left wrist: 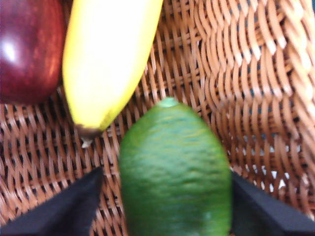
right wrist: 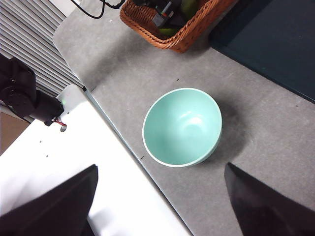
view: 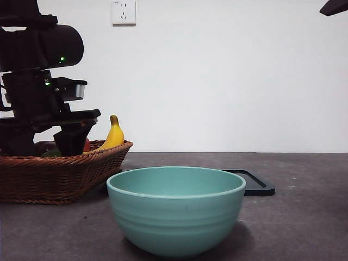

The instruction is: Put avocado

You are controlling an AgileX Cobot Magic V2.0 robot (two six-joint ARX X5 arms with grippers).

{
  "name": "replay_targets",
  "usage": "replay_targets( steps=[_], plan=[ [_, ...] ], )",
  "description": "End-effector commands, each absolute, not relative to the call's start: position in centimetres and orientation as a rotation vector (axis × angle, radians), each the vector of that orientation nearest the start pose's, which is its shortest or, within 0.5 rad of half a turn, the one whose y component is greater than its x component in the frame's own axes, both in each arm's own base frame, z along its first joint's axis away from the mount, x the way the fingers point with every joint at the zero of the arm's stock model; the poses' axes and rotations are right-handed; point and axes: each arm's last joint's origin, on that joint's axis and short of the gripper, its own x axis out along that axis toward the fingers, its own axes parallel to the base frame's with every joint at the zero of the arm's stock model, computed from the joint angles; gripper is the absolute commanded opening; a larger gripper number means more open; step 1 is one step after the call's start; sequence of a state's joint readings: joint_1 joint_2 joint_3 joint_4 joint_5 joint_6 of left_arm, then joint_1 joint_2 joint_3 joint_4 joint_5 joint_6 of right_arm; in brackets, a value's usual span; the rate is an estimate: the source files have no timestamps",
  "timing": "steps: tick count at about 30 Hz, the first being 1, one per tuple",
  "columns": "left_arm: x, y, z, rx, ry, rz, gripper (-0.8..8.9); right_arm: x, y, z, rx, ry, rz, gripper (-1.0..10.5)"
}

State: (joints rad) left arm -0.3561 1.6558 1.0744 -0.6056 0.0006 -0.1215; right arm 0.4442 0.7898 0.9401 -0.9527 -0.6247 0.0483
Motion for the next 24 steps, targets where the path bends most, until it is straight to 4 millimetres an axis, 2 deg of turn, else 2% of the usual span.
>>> replay_targets(
  steps=[1, 5, 10, 13, 18, 24],
  plan=[
    [30.0, -11.3, 19.4, 0.109, 1.182, -0.243, 2.44, 11.2, 7.3, 32.7, 0.106, 0.837, 1.000, 4.1],
    [30.0, -11.3, 19.5, 0.109, 1.181, -0.243, 1.69, 11.2, 7.3, 32.7, 0.106, 0.837, 1.000, 4.1],
    [29.7, -11.2, 20.6, 0.105, 1.164, -0.246, 1.57, 11.2, 7.3, 32.7, 0.106, 0.837, 1.000, 4.1],
    [29.2, -11.0, 22.3, 0.095, 1.131, -0.249, 1.57, 11.2, 7.3, 32.6, 0.106, 0.837, 1.000, 4.1],
    [27.3, -11.0, 26.5, 0.072, 1.037, -0.302, 1.57, 11.2, 7.3, 32.6, 0.106, 0.837, 1.000, 4.1],
    [23.0, -12.6, 30.5, -0.015, 0.973, -0.585, 1.57, 11.3, 7.2, 32.6, 0.094, 0.836, 0.971, 4.1]
  ],
)
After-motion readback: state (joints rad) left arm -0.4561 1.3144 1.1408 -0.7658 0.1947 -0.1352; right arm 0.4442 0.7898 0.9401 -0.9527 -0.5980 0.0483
